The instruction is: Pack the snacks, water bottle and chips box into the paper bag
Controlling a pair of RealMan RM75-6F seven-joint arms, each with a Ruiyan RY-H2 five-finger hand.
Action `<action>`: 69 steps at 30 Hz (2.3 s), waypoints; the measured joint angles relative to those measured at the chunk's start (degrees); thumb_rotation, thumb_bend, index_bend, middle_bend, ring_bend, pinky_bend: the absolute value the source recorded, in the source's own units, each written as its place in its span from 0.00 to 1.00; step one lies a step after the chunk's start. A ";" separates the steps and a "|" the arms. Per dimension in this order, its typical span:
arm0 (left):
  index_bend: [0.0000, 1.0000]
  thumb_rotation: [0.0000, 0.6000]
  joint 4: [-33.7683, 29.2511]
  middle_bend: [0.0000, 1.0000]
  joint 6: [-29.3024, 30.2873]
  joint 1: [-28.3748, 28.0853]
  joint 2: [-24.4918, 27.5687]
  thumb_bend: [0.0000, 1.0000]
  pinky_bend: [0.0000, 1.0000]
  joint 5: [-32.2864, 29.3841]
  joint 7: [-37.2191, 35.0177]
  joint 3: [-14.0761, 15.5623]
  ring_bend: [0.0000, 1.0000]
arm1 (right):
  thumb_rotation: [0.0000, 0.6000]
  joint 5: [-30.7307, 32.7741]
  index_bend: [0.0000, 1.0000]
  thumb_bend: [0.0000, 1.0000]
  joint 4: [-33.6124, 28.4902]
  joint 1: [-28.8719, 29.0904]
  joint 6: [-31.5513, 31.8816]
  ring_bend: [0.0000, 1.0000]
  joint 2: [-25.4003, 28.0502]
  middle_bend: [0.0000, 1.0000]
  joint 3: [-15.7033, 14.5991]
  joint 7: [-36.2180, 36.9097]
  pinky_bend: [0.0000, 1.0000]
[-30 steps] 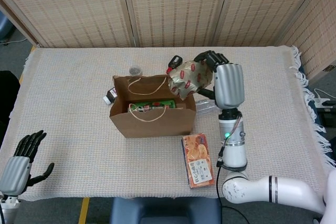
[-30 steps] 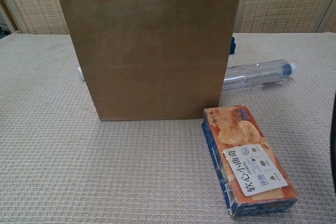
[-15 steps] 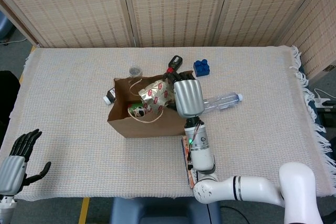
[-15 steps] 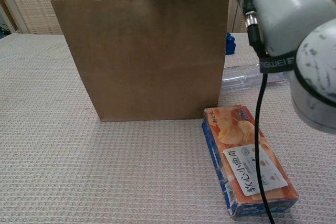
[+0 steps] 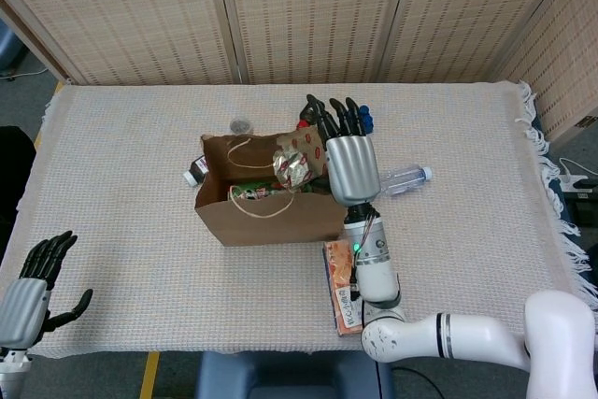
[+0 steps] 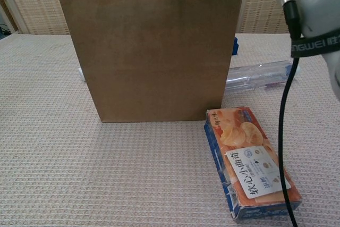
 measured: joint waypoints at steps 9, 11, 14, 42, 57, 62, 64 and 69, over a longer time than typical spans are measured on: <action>0.00 1.00 -0.07 0.00 0.00 0.00 -0.27 0.35 0.02 0.32 0.91 0.14 0.00 | 1.00 2.65 0.00 0.07 -2.58 -3.26 -0.72 0.02 5.25 0.18 0.32 1.33 0.01; 0.00 1.00 -0.04 0.00 -0.10 0.01 -0.36 0.35 0.02 0.30 1.13 0.18 0.00 | 1.00 2.21 0.00 0.07 -3.10 -4.14 -0.82 0.02 6.48 0.18 0.22 2.55 0.01; 0.00 1.00 0.02 0.00 -0.43 -0.08 -0.53 0.35 0.02 0.34 1.56 0.31 0.00 | 1.00 1.78 0.00 0.07 -3.87 -5.31 -1.00 0.02 8.35 0.18 0.25 4.41 0.01; 0.00 1.00 0.62 0.00 -2.16 -0.63 -1.84 0.35 0.02 -0.36 4.09 0.42 0.00 | 1.00 7.68 0.00 0.00 6.46 -14.26 -22.39 0.02 21.85 0.17 -12.57 14.01 0.01; 0.00 1.00 3.01 0.00 -5.26 -1.54 -3.39 0.35 0.02 -2.82 4.70 0.16 0.00 | 1.00 14.70 0.00 0.00 29.92 -7.21 -31.58 0.02 6.83 0.17 -15.45 10.22 0.00; 0.00 1.00 3.22 0.00 -5.39 -1.64 -3.43 0.35 0.02 -3.15 4.55 -0.02 0.00 | 1.00 16.68 0.00 0.00 37.17 -4.78 -34.58 0.02 2.57 0.17 -15.04 9.16 0.00; 0.00 1.00 3.28 0.00 -5.38 -1.66 -3.42 0.35 0.02 -3.25 4.46 -0.11 0.00 | 1.00 17.61 0.00 0.00 39.58 -3.89 -36.03 0.02 1.15 0.17 -14.86 8.67 0.00; 0.00 1.00 3.47 0.00 -5.56 -1.76 -3.35 0.35 0.02 -3.84 4.01 -0.42 0.00 | 1.00 19.89 0.00 0.00 44.78 -1.79 -38.93 0.02 -2.36 0.17 -14.94 6.06 0.01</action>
